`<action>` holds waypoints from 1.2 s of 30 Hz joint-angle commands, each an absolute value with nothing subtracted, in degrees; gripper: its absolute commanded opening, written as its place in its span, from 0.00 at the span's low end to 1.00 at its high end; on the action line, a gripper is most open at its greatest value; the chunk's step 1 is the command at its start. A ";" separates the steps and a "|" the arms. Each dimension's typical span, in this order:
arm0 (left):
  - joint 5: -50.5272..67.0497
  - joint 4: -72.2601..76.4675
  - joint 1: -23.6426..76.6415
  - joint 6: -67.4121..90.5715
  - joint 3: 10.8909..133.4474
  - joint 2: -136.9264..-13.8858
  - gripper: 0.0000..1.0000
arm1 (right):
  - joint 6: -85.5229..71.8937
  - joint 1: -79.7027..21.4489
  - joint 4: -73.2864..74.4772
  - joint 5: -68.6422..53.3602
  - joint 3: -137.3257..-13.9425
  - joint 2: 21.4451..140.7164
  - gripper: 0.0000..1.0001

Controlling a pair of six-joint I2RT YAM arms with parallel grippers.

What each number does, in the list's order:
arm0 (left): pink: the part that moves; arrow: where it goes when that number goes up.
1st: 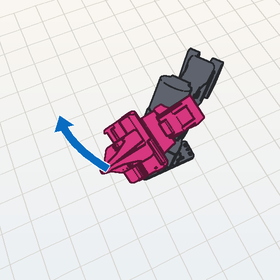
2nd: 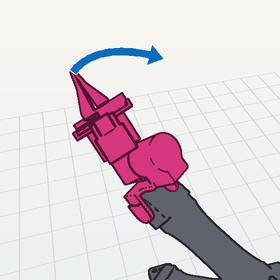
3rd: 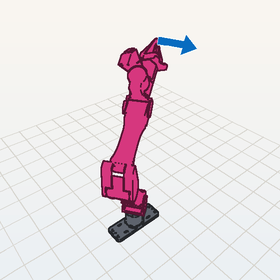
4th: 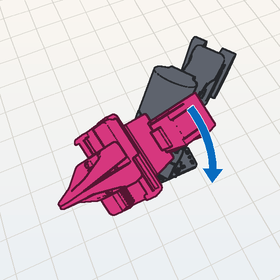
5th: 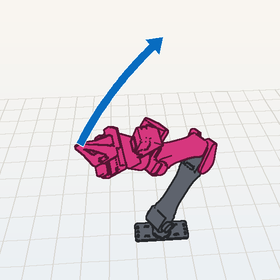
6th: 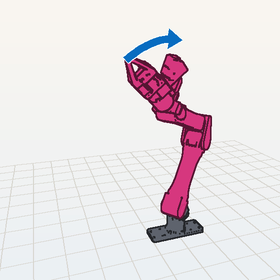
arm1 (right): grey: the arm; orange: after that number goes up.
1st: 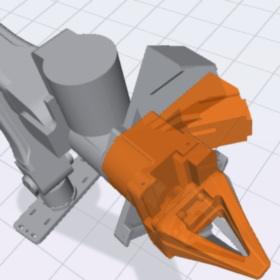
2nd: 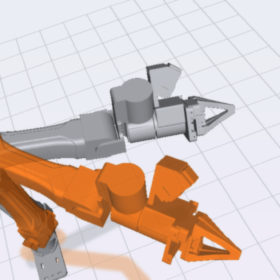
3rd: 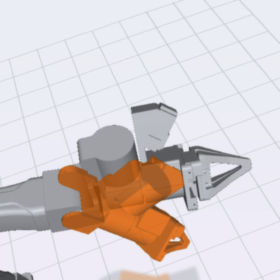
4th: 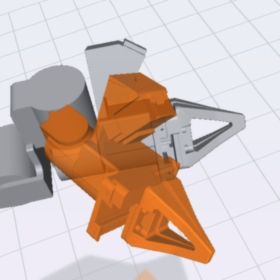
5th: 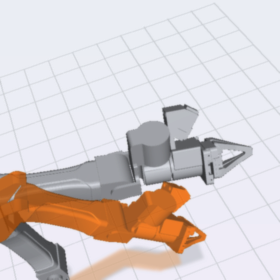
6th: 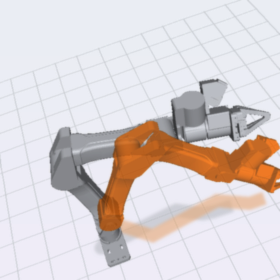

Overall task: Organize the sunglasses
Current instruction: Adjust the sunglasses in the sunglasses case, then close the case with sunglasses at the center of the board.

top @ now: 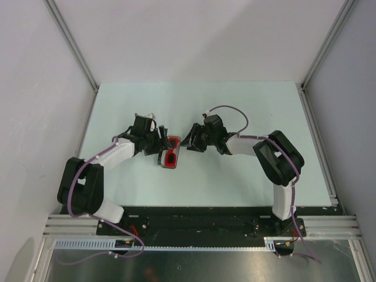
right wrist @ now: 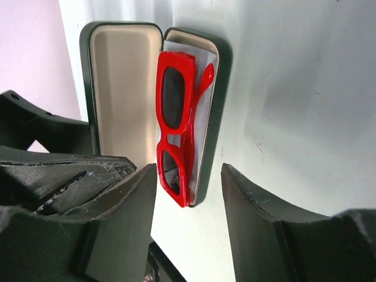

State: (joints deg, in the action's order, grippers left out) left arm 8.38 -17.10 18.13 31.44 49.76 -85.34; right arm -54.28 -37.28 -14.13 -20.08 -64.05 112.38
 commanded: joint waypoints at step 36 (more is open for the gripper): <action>18.90 -17.84 11.69 28.65 52.91 -82.97 0.36 | -45.88 -39.81 -2.11 -13.97 -70.31 116.97 0.43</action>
